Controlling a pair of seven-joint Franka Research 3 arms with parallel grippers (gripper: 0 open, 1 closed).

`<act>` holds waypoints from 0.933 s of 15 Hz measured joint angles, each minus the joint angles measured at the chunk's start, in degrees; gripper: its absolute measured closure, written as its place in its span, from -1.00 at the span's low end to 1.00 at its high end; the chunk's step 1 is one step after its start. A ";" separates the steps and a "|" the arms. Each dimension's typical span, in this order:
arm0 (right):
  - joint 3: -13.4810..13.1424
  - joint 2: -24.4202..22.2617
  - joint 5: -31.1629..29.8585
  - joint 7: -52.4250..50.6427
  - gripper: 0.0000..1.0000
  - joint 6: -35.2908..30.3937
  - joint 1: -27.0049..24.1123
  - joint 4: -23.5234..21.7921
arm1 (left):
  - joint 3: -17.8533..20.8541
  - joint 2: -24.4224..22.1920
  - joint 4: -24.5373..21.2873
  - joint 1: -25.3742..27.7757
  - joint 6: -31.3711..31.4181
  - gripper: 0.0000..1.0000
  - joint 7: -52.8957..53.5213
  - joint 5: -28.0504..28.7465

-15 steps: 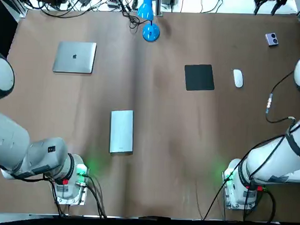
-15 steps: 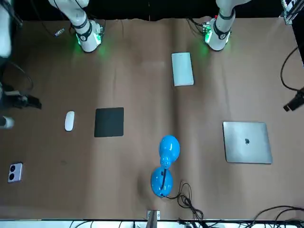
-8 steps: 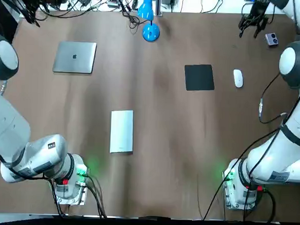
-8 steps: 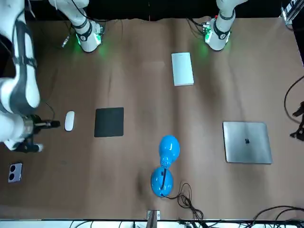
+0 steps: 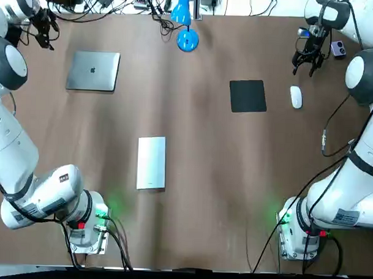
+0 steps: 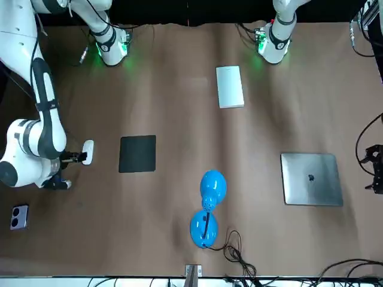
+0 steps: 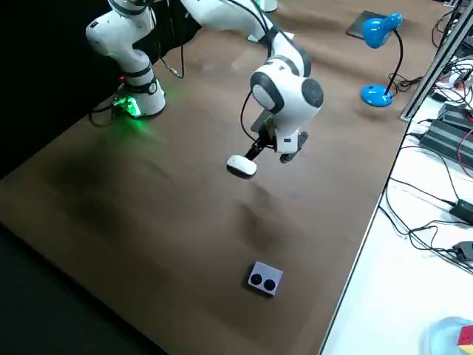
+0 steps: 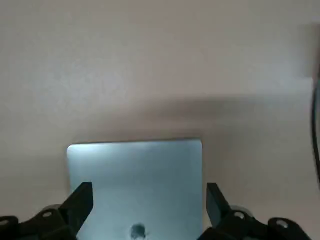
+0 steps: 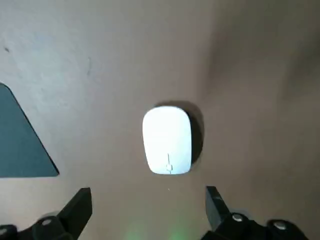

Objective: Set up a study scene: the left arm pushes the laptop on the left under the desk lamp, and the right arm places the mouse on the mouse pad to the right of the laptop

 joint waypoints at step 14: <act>0.04 1.79 -0.81 -3.81 -0.96 8.76 -0.59 -9.24 | 0.01 15.64 5.08 2.55 7.64 -1.00 -3.47 -1.48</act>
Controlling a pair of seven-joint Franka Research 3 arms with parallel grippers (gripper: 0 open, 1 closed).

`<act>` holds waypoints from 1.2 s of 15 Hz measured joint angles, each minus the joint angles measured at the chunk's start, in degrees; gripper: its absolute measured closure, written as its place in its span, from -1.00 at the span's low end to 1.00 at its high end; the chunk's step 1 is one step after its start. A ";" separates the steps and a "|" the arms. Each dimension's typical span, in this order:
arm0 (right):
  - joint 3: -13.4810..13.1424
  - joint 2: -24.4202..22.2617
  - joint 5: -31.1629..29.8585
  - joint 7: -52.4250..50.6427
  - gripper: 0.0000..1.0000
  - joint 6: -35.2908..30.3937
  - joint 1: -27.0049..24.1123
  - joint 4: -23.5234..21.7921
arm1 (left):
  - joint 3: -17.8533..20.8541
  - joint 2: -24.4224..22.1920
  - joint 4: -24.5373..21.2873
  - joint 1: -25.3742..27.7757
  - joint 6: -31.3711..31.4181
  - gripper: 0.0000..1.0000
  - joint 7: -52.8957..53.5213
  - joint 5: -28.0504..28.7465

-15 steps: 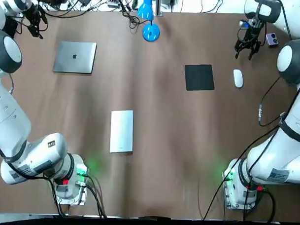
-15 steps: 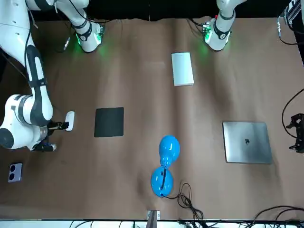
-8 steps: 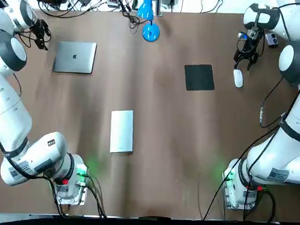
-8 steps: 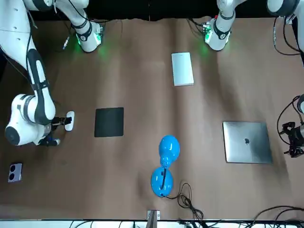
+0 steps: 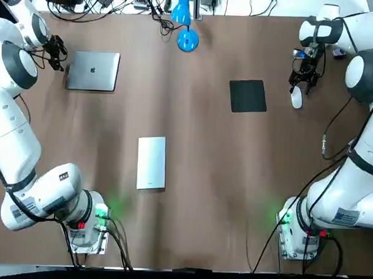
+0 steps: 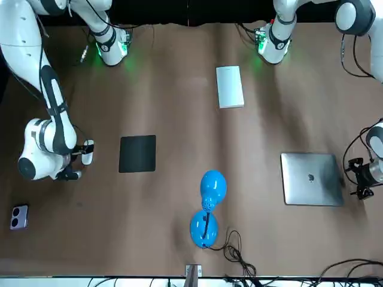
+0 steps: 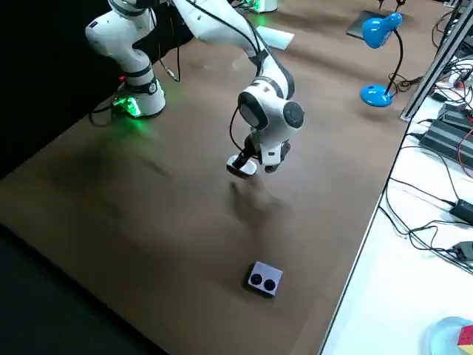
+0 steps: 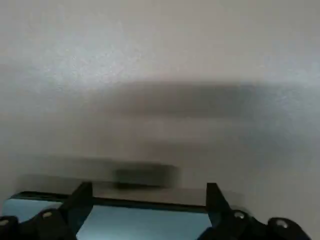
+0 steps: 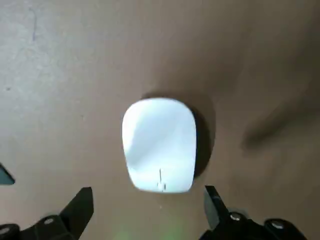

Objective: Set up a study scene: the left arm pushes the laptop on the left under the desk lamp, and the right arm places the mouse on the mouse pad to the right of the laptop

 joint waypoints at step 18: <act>0.04 2.81 -0.34 -2.51 -0.24 4.53 -0.15 0.09 | -0.36 2.08 -2.17 -0.34 3.54 -1.00 2.36 1.58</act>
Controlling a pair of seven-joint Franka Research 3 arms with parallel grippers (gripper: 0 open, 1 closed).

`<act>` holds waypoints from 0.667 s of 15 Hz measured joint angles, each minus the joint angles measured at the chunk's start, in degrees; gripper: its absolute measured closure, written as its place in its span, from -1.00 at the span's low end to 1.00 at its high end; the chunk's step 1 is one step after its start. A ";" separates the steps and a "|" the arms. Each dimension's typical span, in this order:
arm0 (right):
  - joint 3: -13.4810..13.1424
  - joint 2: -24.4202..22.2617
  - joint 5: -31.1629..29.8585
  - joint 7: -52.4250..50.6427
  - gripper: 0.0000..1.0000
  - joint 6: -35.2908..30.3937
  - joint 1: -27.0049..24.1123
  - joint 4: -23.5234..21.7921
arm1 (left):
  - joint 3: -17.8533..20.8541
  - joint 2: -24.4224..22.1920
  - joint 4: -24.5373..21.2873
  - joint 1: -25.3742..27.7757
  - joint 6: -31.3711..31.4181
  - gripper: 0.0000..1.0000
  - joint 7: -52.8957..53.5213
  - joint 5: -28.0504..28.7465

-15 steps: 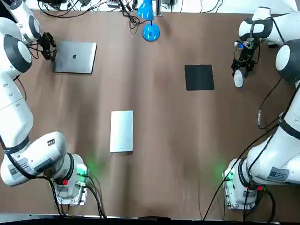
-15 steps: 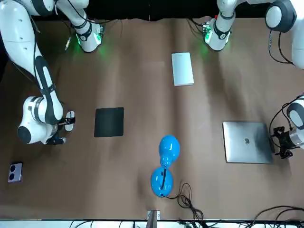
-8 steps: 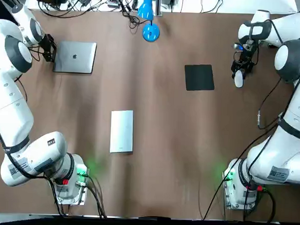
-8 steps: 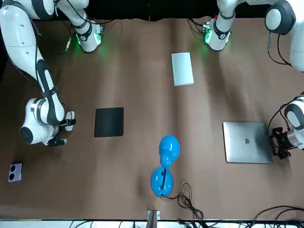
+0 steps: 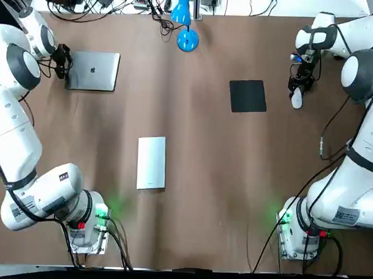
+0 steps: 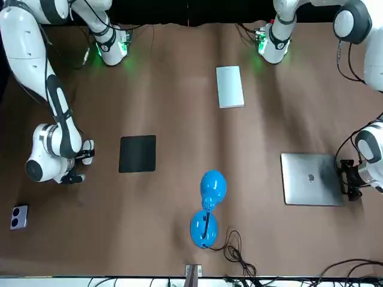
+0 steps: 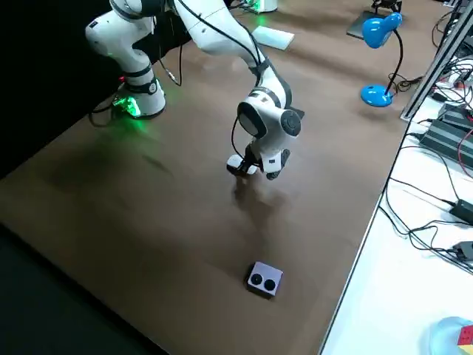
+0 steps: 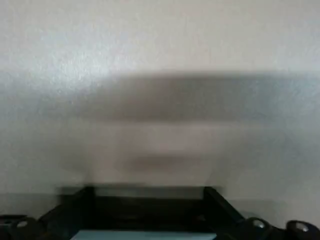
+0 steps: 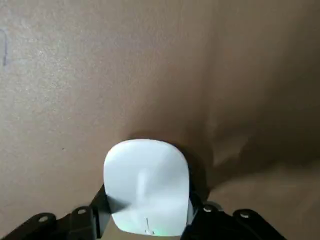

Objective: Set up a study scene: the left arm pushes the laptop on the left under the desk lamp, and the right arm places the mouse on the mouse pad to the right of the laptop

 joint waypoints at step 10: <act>0.64 -2.05 2.13 6.28 -0.24 -6.06 6.66 4.29 | -3.60 -2.19 -4.66 -0.30 0.06 -1.00 -1.08 0.52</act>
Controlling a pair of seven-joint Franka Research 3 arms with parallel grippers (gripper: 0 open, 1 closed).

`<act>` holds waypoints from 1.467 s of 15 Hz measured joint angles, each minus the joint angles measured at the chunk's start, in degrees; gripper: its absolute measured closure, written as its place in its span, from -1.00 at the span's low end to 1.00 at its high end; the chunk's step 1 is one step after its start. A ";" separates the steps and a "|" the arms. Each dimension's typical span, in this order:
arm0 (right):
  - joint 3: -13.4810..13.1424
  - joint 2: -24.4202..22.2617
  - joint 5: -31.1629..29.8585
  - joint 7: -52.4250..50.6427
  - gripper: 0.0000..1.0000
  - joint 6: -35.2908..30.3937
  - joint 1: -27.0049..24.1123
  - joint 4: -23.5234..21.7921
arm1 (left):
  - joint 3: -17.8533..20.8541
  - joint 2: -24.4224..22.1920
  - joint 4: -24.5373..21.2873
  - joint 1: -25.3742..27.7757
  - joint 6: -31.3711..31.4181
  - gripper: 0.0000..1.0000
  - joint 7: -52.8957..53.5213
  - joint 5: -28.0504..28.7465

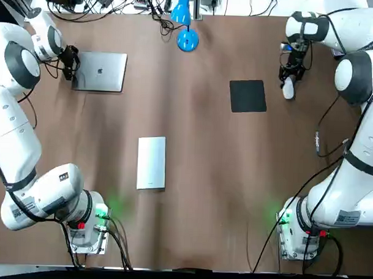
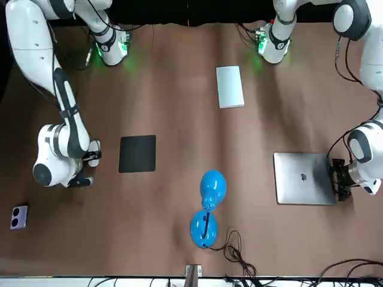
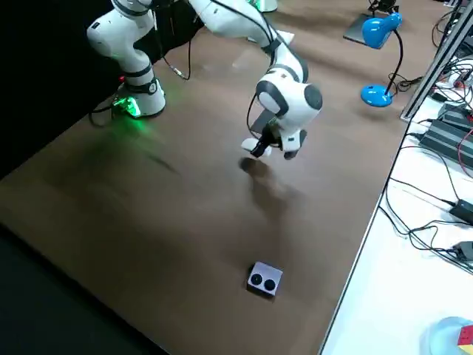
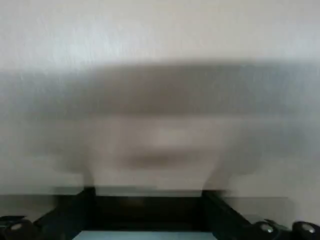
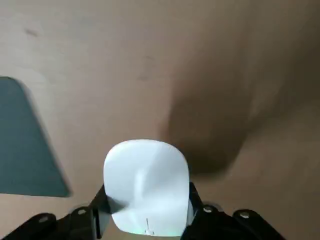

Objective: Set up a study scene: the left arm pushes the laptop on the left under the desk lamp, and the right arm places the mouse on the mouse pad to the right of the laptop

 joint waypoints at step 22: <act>0.14 7.40 9.05 17.99 -0.24 3.67 16.40 6.25 | -5.66 -7.75 -16.81 -11.91 8.94 -1.00 -16.74 0.00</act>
